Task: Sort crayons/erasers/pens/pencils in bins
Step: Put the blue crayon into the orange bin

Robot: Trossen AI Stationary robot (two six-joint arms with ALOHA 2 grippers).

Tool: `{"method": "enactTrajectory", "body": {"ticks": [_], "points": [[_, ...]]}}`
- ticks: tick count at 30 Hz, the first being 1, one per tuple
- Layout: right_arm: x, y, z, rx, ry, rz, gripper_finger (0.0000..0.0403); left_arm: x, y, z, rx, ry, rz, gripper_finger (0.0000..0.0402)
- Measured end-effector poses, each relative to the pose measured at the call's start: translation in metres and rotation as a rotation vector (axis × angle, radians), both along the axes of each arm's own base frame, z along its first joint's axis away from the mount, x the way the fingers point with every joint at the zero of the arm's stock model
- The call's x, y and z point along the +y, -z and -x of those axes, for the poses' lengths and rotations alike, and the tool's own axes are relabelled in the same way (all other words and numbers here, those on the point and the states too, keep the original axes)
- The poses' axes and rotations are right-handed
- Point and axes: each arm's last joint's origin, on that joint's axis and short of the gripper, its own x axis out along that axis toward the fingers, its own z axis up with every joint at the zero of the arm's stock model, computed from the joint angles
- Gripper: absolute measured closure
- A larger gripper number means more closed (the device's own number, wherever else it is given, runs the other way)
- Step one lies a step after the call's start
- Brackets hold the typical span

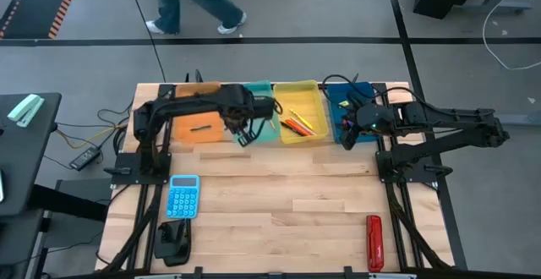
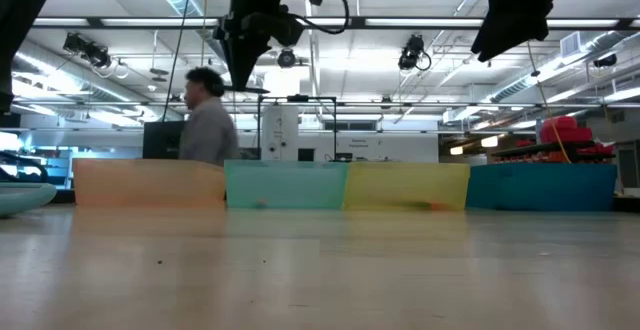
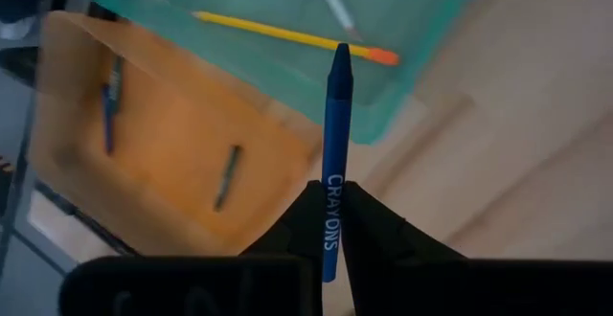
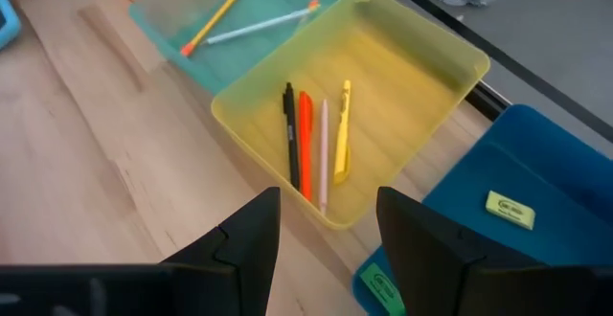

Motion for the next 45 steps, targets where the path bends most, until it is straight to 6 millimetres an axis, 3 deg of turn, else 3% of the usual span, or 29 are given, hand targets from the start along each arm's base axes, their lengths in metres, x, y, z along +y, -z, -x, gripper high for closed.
{"method": "enactTrajectory", "body": {"ticks": [9,15,20,26,31,37,45], "points": [[0.000,0.004,0.005,0.071,0.003,-0.006,0.0219,0.065,-0.003,0.022,0.048,-0.047,-0.030,0.0361],[0.001,0.008,0.012,0.137,0.012,-0.019,0.0219,0.098,-0.008,0.050,0.046,-0.140,-0.053,0.0372],[0.001,0.010,0.017,0.167,0.044,-0.044,0.0219,0.106,0.009,0.096,0.046,-0.235,-0.046,0.0363],[-0.001,0.008,0.017,0.145,0.079,-0.006,0.0219,0.112,0.029,0.139,-0.118,-0.461,-0.050,0.0364],[0.000,0.008,0.016,0.147,0.040,-0.006,0.0219,0.111,0.039,0.148,-0.171,-0.624,-0.052,0.0372],[0.001,0.009,0.015,0.147,0.004,-0.050,0.0219,0.105,0.053,0.153,-0.129,-0.721,-0.030,0.0353],[0.009,0.010,0.014,0.047,0.080,-0.465,0.0219,0.106,0.069,0.156,-0.105,-0.658,-0.037,0.0359]]}}
